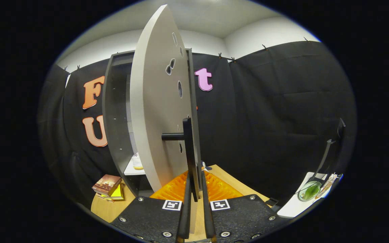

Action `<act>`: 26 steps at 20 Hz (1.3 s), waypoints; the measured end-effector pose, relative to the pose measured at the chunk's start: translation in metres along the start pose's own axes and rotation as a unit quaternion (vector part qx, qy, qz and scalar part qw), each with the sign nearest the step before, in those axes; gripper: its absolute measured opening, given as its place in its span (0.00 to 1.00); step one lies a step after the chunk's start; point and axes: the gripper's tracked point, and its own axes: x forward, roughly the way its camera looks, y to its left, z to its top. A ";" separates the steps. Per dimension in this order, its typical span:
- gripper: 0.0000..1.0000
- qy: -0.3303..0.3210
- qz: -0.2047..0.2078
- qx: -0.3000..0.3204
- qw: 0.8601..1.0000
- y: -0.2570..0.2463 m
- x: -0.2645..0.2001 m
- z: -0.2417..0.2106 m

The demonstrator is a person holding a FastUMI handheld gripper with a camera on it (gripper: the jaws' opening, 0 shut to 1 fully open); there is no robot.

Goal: Open the shoe cabinet door, grab the shoes and put them into the shoe cabinet, then close the shoe cabinet door.

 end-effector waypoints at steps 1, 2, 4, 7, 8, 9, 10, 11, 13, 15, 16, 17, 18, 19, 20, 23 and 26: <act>0.17 0.001 -0.008 0.001 1.000 -0.010 -0.001 0.000; 0.17 0.003 -0.015 0.004 1.000 -0.021 0.000 0.000; 0.19 0.005 -0.032 0.009 0.999 -0.043 0.001 -0.002; 0.21 0.013 -0.073 0.018 0.997 -0.079 -0.006 -0.010; 0.28 0.016 -0.089 0.019 0.996 -0.091 -0.010 -0.015; 0.32 0.021 -0.101 0.021 0.994 -0.101 -0.016 -0.018; 0.39 0.024 -0.111 0.022 0.993 -0.108 -0.023 -0.020; 0.42 0.028 -0.121 0.021 0.992 -0.113 -0.033 -0.023; 0.53 0.023 -0.135 0.012 0.991 -0.116 -0.045 -0.022; 0.63 0.010 -0.135 0.001 0.991 -0.106 -0.055 -0.017; 0.69 0.003 -0.129 -0.004 0.992 -0.097 -0.059 -0.017; 0.72 -0.002 -0.120 -0.007 0.993 -0.085 -0.064 -0.018; 0.77 -0.006 -0.111 -0.009 0.994 -0.069 -0.069 -0.019; 0.79 -0.009 -0.100 -0.007 0.995 -0.055 -0.073 -0.021; 0.84 -0.007 -0.088 -0.005 0.996 -0.039 -0.075 -0.025; 0.89 -0.003 -0.048 0.002 0.999 0.005 -0.078 -0.031; 0.93 -0.006 -0.019 -0.017 1.000 0.040 -0.069 -0.043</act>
